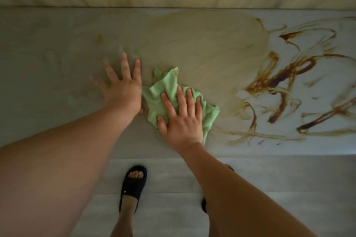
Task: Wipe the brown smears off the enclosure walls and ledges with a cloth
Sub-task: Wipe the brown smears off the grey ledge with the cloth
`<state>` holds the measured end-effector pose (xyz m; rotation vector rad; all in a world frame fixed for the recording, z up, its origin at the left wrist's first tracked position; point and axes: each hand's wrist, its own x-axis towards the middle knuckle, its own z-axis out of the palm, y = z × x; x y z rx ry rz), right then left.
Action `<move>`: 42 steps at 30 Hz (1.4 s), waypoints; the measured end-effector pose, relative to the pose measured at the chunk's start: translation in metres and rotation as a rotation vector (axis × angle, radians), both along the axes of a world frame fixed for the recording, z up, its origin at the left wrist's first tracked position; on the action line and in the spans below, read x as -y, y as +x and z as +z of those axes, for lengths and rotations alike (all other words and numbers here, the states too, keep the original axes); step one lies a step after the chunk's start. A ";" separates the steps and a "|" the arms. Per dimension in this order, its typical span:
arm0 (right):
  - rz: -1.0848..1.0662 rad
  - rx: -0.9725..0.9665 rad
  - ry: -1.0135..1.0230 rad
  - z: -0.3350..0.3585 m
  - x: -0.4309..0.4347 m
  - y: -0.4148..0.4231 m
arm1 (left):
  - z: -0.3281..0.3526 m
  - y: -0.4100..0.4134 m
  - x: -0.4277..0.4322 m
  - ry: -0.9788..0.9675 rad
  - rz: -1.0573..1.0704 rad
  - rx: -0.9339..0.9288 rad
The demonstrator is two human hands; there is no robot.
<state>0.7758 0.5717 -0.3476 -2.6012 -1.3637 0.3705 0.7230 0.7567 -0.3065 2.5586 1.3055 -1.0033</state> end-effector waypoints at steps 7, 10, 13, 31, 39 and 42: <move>0.250 0.022 0.079 0.004 0.110 0.085 | 0.025 0.066 0.099 -0.041 -0.133 0.038; 0.132 0.094 0.013 0.004 0.177 0.157 | 0.028 0.114 0.139 -0.108 -0.095 0.129; -0.099 0.120 -0.079 0.006 0.235 0.228 | 0.023 0.151 0.172 -0.109 -0.072 0.176; -0.027 -0.061 -0.130 0.013 0.127 0.207 | 0.038 0.180 0.162 -0.035 0.034 0.062; -0.111 0.011 -0.154 0.013 0.117 0.333 | 0.039 0.199 0.146 -0.143 0.040 0.125; -0.319 0.010 -0.201 0.016 0.134 0.349 | 0.033 0.216 0.145 -0.234 0.008 0.112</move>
